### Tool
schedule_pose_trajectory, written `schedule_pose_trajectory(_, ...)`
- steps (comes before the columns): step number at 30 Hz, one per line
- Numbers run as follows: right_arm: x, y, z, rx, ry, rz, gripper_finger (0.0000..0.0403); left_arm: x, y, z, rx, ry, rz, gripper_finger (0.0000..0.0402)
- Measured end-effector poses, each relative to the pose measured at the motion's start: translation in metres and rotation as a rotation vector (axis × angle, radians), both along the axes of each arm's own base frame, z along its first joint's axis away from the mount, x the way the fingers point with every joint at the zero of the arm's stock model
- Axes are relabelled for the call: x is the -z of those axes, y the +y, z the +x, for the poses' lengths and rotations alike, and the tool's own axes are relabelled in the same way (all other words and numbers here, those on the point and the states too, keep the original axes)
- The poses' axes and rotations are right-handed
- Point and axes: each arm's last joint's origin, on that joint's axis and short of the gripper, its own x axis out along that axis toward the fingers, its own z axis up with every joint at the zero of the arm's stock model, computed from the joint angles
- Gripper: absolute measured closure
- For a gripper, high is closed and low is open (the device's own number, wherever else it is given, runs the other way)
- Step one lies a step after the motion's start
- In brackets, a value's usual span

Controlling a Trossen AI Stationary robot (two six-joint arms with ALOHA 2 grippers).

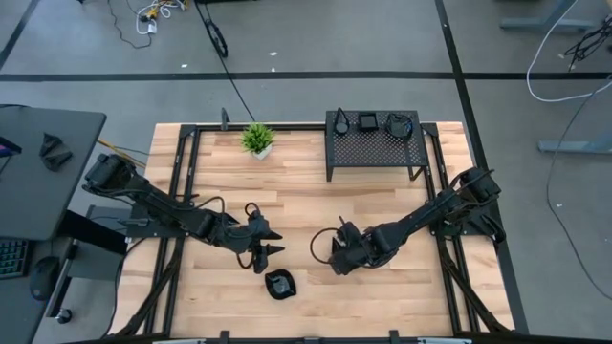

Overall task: Pick & Place Mini shaped plates
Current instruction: Stack the black drop-shaped plate on top of the black drop-shaped plate on the shelf

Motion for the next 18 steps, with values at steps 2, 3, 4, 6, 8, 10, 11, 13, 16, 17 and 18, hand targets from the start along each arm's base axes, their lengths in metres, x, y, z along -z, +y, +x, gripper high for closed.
schedule_pose_trajectory(2, 0.001, -0.001, -0.002, 0.012, 0.013, -0.024, 0.03, 0.0, 0.0, 0.0, 0.0, 0.0, 0.0, 0.0225)
schedule_pose_trajectory(3, 0.001, -0.002, -0.002, 0.014, 0.017, -0.027, 0.0301, 0.0, 0.0, 0.0, 0.0, 0.0, 0.0, 0.0225)
schedule_pose_trajectory(4, 0.001, -0.002, -0.003, 0.013, 0.02, -0.029, 0.0301, 0.0, 0.0, 0.0, 0.0, 0.0, 0.0, 0.0225)
schedule_pose_trajectory(6, 0.001, -0.002, -0.003, 0.005, 0.024, -0.033, 0.03, 0.0, 0.0, 0.0, 0.0, 0.0, 0.0, 0.0225)
schedule_pose_trajectory(8, 0.001, -0.002, -0.002, -0.013, 0.023, -0.039, 0.0297, 0.0, 0.0, 0.0, 0.0, 0.0, 0.0, 0.0225)
schedule_pose_trajectory(10, 0.001, -0.002, -0.002, -0.019, 0.023, -0.041, 0.0294, 0.0, 0.0, 0.0, 0.0, 0.0, 0.0, 0.0225)
schedule_pose_trajectory(11, 0.001, -0.002, -0.002, -0.018, 0.023, -0.041, 0.0294, 0.0, 0.0, 0.0, 0.0, 0.0, 0.0, 0.0225)
schedule_pose_trajectory(13, 0.002, -0.002, -0.002, -0.017, 0.027, -0.042, 0.0298, 0.0, 0.0, 0.0, 0.0, 0.0, 0.0, 0.0225)
schedule_pose_trajectory(16, 0.009, -0.002, -0.001, -0.023, 0.047, -0.049, 0.0308, 0.0, 0.0, 0.0, 0.0, -0.001, 0.0, 0.0225)
schedule_pose_trajectory(17, 0.011, -0.002, 0.001, -0.03, 0.045, -0.044, 0.0312, 0.0, 0.0, 0.0, 0.001, 0.0, 0.0, 0.0225)
schedule_pose_trajectory(18, 0.012, -0.001, 0.002, -0.041, 0.043, -0.042, 0.0315, 0.0, 0.0, 0.0, 0.0, 0.0, 0.0, 0.0225)
